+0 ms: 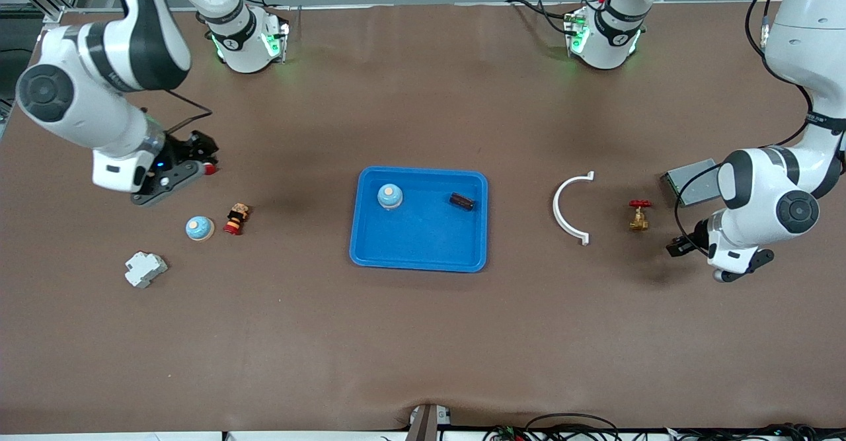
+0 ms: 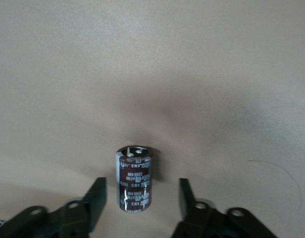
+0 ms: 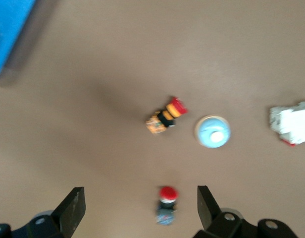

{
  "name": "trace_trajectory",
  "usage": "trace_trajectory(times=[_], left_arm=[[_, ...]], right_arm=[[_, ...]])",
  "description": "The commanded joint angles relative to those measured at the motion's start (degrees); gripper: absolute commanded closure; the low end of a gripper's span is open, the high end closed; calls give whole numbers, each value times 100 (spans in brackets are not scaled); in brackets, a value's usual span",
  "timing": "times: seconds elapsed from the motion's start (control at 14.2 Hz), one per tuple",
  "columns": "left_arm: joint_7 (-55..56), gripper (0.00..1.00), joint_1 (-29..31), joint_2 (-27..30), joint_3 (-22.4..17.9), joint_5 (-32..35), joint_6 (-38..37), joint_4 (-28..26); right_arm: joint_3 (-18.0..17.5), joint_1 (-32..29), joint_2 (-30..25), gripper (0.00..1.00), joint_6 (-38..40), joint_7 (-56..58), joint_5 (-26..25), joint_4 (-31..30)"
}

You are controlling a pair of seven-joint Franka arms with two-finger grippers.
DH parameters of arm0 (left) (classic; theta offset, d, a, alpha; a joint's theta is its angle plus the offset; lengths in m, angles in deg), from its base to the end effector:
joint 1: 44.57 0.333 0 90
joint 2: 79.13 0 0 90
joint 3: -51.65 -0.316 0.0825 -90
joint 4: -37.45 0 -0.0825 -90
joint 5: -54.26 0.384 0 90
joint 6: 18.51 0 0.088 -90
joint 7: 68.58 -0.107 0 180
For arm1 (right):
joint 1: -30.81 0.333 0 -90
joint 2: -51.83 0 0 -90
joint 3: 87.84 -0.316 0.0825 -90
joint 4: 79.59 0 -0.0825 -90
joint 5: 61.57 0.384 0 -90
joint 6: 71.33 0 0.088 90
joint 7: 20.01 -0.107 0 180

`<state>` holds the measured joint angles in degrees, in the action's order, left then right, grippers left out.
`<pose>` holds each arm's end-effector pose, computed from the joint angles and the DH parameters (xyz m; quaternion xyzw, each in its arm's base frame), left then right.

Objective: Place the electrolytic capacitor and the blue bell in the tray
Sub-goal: 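Carry the capacitor with the left gripper while the right gripper nears the bell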

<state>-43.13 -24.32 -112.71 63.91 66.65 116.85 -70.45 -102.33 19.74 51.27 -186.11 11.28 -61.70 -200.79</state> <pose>0.6180 0.0948 0.1932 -0.9736 -0.2239 0.0408 0.0192 0.5275 0.0316 0.4095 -0.9531 -0.2983 0.0503 0.0102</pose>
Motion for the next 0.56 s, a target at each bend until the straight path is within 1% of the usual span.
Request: trace_trajectory(times=[0.0,0.07,0.14,0.28,0.49], left_arm=[[-76,62,111,10,75,141,131,-74],[-84,66,119,10,75,141,131,-74],[-76,73,111,1,75,141,122,-74],[-76,100,111,1,75,141,113,-74],[56,100,58,141,101,44,-114,14]], right_arm=[[-107,-378,178,0,-440,605,-22,-211],[-107,-440,328,0,-597,728,-57,-211],[-107,-501,460,0,-808,851,-170,-219],[-107,-633,785,0,-1142,1054,-347,-202],[-107,-774,1259,0,-1555,1440,-374,-123]])
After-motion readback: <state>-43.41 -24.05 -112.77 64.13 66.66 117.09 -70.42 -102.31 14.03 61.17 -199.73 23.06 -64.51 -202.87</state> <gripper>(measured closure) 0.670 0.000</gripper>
